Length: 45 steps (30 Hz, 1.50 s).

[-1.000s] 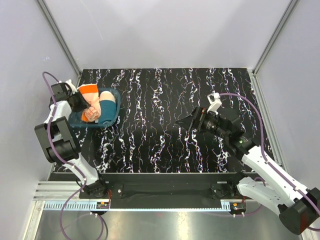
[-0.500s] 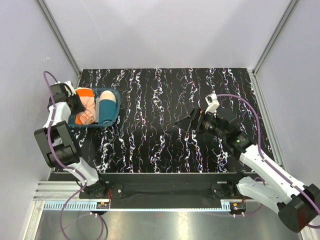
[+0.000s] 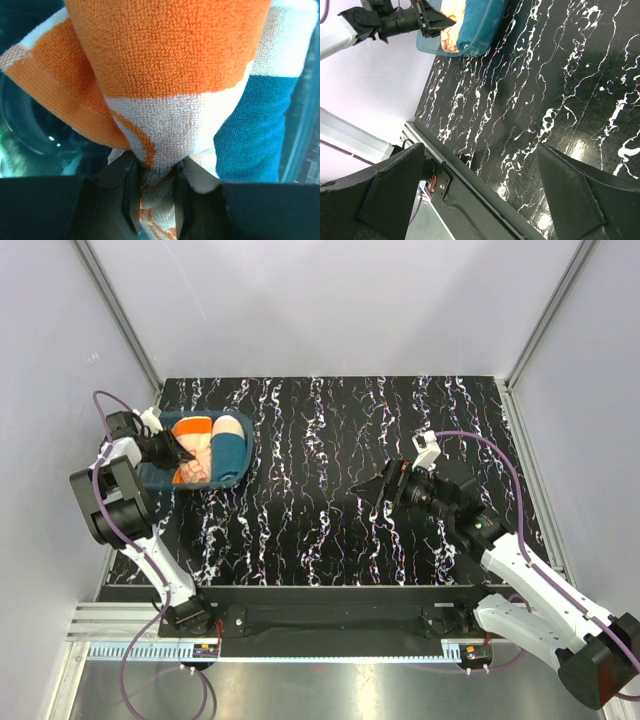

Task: Roll the towels

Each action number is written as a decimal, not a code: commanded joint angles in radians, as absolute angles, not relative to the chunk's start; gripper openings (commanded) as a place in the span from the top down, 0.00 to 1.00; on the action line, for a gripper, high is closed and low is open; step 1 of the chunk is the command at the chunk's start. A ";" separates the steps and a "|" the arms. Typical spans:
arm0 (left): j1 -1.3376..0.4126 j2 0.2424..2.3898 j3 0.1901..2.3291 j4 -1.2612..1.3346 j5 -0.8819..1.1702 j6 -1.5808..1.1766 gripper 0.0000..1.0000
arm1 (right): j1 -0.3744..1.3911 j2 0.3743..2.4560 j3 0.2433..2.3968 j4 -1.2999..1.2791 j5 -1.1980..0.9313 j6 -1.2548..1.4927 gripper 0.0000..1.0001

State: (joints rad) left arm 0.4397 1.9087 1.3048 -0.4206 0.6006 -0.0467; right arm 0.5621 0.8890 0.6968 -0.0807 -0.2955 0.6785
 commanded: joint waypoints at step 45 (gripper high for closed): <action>0.551 1.882 1.535 -0.347 0.681 -0.376 0.01 | 0.566 0.764 0.703 -0.181 -0.229 0.701 0.00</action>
State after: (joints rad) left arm 0.5491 1.9587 1.4849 -0.3985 0.7025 -0.3252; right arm 0.5621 0.7860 0.6868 -0.1745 -0.2474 0.6968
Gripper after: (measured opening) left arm 0.984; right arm 0.994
